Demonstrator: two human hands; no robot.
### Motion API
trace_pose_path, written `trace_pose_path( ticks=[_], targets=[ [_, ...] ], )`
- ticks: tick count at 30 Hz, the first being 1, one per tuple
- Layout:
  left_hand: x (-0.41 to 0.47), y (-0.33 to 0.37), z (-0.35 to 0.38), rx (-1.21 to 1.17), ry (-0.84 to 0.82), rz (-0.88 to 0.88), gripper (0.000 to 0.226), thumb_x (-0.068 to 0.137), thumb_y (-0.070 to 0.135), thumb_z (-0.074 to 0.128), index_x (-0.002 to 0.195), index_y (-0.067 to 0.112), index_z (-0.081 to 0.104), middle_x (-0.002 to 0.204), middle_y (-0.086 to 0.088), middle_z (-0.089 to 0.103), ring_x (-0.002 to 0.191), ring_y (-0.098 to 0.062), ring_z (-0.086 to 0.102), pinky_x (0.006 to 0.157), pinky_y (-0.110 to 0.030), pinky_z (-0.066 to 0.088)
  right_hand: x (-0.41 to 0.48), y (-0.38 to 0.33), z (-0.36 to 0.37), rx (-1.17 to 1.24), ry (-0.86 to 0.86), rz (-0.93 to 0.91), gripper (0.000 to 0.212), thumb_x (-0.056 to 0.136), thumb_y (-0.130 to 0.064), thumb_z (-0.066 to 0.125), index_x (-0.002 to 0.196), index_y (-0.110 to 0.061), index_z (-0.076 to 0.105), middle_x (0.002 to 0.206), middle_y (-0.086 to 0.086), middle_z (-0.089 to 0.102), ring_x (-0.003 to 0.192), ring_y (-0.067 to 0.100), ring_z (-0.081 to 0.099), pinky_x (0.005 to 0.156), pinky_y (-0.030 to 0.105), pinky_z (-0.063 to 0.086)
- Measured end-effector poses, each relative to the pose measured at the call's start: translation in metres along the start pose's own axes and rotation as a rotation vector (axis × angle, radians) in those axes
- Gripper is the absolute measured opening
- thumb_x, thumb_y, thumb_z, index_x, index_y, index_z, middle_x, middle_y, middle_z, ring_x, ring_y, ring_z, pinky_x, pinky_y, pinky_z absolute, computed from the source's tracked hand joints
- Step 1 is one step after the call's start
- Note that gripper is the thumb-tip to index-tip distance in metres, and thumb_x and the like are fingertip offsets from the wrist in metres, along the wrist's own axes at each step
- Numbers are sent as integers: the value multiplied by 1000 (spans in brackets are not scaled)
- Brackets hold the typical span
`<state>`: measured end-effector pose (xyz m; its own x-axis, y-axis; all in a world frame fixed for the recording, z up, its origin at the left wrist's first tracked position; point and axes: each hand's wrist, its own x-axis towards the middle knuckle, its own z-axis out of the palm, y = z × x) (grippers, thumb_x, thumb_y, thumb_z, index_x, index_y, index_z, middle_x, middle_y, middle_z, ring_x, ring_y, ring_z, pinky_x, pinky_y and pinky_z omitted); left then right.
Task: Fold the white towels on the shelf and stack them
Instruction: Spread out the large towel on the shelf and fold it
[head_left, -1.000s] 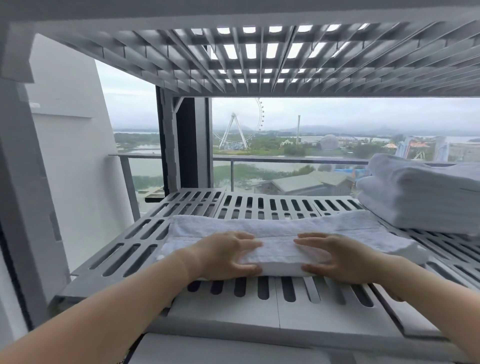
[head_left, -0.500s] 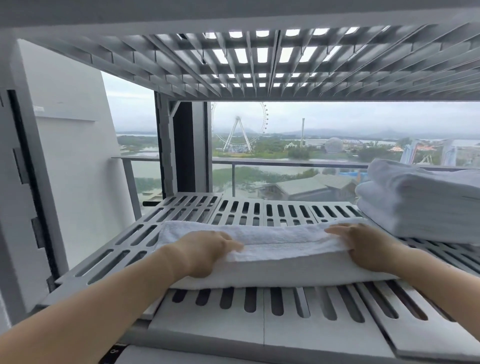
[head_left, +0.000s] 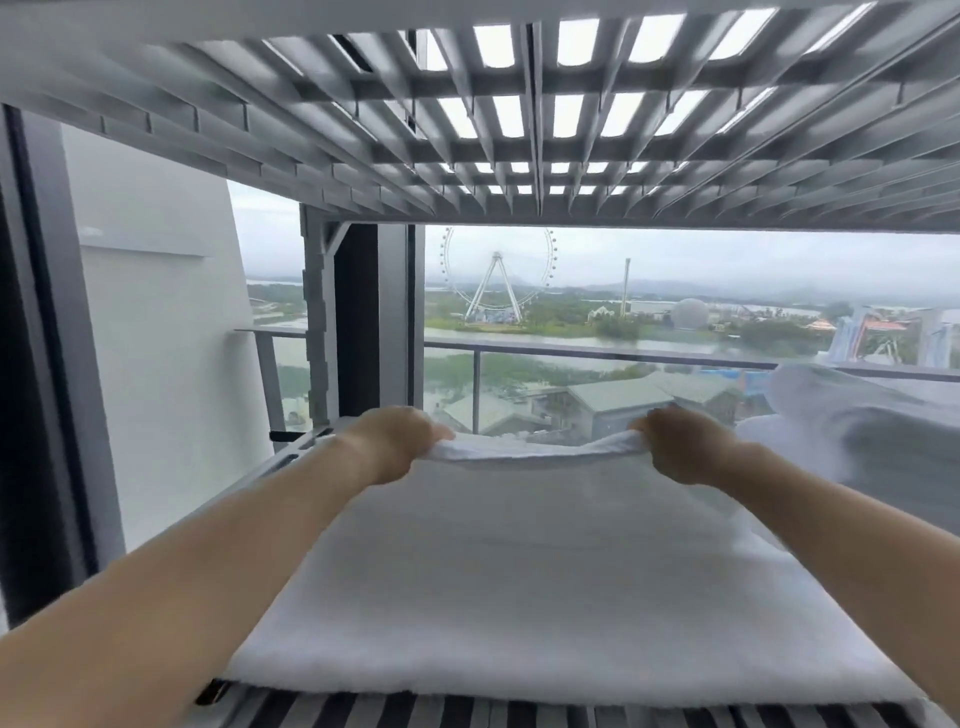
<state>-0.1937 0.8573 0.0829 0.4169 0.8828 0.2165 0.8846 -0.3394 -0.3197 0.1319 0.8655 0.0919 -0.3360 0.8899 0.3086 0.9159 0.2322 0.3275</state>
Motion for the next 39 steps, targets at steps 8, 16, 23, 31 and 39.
trace_pose_path(
  ticks=[8,16,23,31,39],
  targets=[
    [4,-8,68,21,-53,162,70,89,-7,42,145,31,23,140,4,44,125,-14,46,99,-29,45,2,-7,78,72,-51,-153,54,77,3,38,120,-25,55,129,-6,57,117,15,55,96,28,44],
    [-20,0,56,-216,-131,46,82,83,-4,41,146,39,14,154,16,18,138,-13,29,109,-31,34,-24,4,67,452,-273,-89,69,83,-11,49,145,-34,27,155,-15,17,141,7,21,115,23,16],
    [-67,11,54,-384,113,127,21,96,32,45,113,32,58,106,23,56,95,1,56,84,-19,48,-70,-16,50,428,60,-207,12,86,-47,51,94,-43,58,97,-28,52,85,-8,51,72,18,42],
    [-80,8,60,-291,81,80,25,91,55,42,82,32,45,81,16,54,72,0,51,61,-15,38,-87,-8,56,341,44,-81,34,83,-60,51,62,-35,42,60,-20,49,55,-10,43,50,11,30],
    [-83,9,53,-212,178,97,22,95,49,37,85,30,30,61,7,46,48,-2,37,46,-14,37,-90,-7,45,546,41,-40,35,85,-44,61,62,-31,38,59,-9,47,58,13,44,58,28,37]
  ],
)
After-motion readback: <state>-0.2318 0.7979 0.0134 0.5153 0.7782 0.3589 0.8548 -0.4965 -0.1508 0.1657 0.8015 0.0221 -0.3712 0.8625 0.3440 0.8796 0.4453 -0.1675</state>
